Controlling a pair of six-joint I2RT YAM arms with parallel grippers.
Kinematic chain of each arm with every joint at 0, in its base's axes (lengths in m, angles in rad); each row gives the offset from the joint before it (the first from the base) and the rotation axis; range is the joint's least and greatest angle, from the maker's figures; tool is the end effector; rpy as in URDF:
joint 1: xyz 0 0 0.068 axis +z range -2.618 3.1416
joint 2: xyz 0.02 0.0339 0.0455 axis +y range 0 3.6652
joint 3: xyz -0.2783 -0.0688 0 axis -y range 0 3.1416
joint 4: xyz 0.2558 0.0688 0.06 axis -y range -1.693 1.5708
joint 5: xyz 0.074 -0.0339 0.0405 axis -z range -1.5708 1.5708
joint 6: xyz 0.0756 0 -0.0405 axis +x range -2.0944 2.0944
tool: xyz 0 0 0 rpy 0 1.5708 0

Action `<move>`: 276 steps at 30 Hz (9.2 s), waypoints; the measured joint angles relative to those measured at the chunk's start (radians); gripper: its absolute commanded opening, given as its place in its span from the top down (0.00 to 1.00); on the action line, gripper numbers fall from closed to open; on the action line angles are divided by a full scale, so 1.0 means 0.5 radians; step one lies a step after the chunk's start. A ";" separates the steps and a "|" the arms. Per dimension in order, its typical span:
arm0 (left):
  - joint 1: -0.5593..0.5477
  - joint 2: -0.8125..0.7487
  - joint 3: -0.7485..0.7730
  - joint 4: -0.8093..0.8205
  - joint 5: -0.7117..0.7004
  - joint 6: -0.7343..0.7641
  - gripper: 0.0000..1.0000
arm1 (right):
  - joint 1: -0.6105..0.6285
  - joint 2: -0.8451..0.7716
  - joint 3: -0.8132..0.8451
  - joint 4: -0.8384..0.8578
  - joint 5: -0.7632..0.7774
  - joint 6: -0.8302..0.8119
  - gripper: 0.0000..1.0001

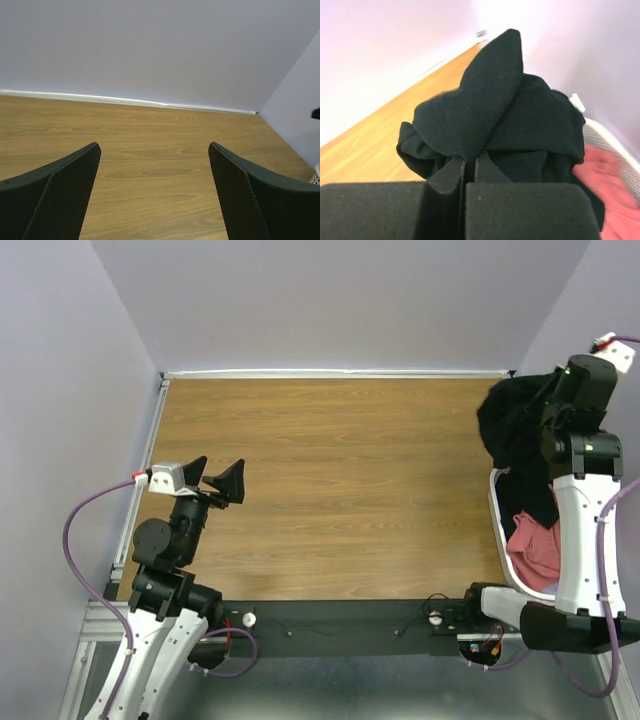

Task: Fold and stack the t-shirts
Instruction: Move the tshirt to the center of the board, then flatten the tshirt out

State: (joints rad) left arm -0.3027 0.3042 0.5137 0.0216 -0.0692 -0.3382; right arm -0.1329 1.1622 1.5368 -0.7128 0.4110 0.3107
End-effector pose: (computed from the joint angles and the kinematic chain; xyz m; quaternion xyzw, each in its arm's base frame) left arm 0.1330 -0.0360 0.3430 -0.0381 0.6199 -0.2264 0.7503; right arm 0.2544 -0.0645 0.4708 0.2908 0.7533 -0.1156 0.5784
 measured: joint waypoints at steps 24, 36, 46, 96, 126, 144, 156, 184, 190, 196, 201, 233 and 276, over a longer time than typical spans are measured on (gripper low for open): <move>-0.002 0.175 0.000 -0.001 0.022 -0.018 0.04 | 1.270 0.450 -0.474 0.333 -0.682 -0.117 0.14; -0.002 0.809 0.019 -0.053 0.134 -0.112 0.04 | 1.260 0.361 -1.080 0.423 -0.707 -0.134 0.23; 0.073 1.642 0.217 -0.124 0.020 -0.213 0.04 | 1.260 0.346 -1.348 0.575 -0.913 -0.044 0.22; 0.459 1.619 1.081 -0.575 -0.150 -0.101 1.00 | 0.954 0.832 -0.245 1.081 -0.740 -0.453 0.99; 0.462 2.018 2.197 -0.849 -0.149 -0.005 1.00 | 0.893 0.777 0.462 1.003 -0.092 -0.871 0.99; 0.463 1.241 2.234 -0.824 -0.149 0.063 1.00 | 0.894 -0.410 0.052 1.044 -0.135 -0.977 0.99; 0.463 2.271 2.139 -0.741 -0.033 0.184 0.66 | 0.893 0.195 -0.023 1.077 -0.117 -0.970 0.98; -0.382 1.960 0.472 -0.684 0.108 -0.707 0.16 | 0.867 0.562 -0.982 0.833 -0.526 -0.205 0.19; -0.501 1.916 0.366 -0.691 0.106 -1.017 0.39 | 0.867 0.540 -1.221 0.800 -0.808 -0.097 0.19; -0.648 2.079 0.365 -0.632 0.108 -1.234 0.46 | 0.867 0.513 -1.366 0.787 -0.969 -0.060 0.19; -0.742 2.169 0.365 -0.695 0.106 -1.376 0.45 | 0.867 0.450 -1.417 0.787 -1.031 -0.058 0.19; -0.800 2.310 0.517 -1.065 -0.070 -1.634 0.62 | 0.868 0.409 -1.468 0.790 -1.128 -0.055 0.19; -0.069 3.040 1.643 -0.949 -0.607 -0.496 0.82 | 0.880 0.594 -1.498 0.790 -1.232 -0.043 0.21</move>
State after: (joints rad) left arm -0.3374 1.8240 1.3354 -0.4530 -0.3725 -0.5861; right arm 0.3069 1.4593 0.7876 -0.3176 -0.2050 0.2893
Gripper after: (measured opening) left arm 0.034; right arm 0.791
